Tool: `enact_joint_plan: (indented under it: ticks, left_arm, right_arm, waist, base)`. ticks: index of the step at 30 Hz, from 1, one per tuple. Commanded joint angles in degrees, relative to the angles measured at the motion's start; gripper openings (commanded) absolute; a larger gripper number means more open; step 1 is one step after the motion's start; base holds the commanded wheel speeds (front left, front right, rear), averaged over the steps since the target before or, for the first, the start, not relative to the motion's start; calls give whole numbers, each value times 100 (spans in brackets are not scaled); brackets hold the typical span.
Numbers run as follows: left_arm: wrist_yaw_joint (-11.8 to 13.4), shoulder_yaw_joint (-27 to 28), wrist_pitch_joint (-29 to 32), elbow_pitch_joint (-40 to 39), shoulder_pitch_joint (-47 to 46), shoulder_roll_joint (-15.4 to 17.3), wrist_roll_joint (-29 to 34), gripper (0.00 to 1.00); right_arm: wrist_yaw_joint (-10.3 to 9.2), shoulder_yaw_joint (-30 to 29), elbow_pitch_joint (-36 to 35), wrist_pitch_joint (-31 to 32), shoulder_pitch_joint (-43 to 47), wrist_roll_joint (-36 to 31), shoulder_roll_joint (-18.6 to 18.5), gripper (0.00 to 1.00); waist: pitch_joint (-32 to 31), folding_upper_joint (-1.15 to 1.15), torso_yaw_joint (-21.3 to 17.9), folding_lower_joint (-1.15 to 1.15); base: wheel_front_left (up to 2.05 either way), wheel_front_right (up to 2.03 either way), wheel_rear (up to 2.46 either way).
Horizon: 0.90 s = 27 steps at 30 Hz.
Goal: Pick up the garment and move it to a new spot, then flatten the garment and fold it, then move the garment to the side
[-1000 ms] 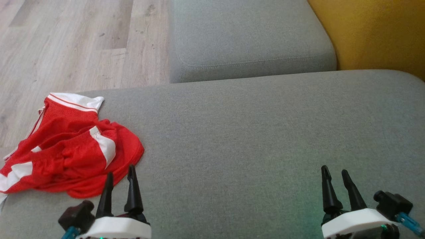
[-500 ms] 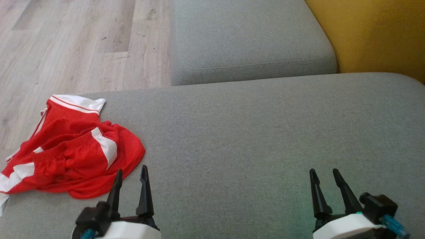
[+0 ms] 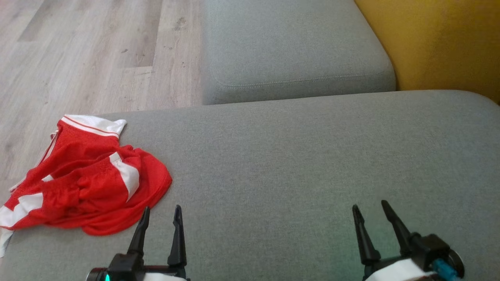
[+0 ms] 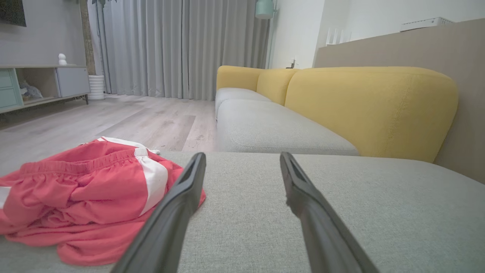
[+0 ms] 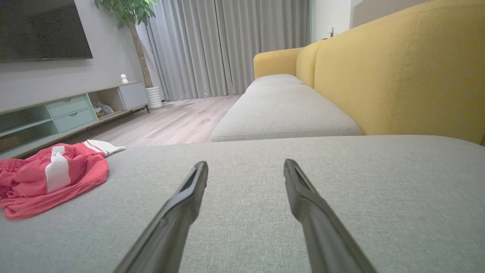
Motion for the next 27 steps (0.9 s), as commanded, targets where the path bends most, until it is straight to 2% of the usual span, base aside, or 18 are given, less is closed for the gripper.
enact_joint_plan:
  ticks: [1,6,19,23,27]
  left_arm:
    - [31,132,-100,-167,-227,17,188,100]
    - [107,89,-202,-116,-203,18,590,100]
    - [119,100,-202,-41,-225,18,565,100]
    - [155,103,-202,-41,-264,18,575,100]
    - [175,174,-202,-35,-304,18,623,100]
  right_arm:
    - [42,183,-221,-104,-142,-186,-51,100]
    - [44,243,-205,-205,-106,-591,-53,100]
    - [44,123,-138,-205,-98,-565,-53,100]
    - [44,80,-113,-205,-101,-577,-53,100]
    - [44,79,-123,-205,-88,-516,-53,100]
  waist:
    - [-8,0,-1,0]
    - [-57,0,-8,0]
    - [-25,0,38,0]
    - [31,0,231,0]
    - [103,0,628,0]
  base:
    - [0,0,0]
    - [0,0,0]
    - [0,0,0]
    - [0,0,0]
    - [0,0,0]
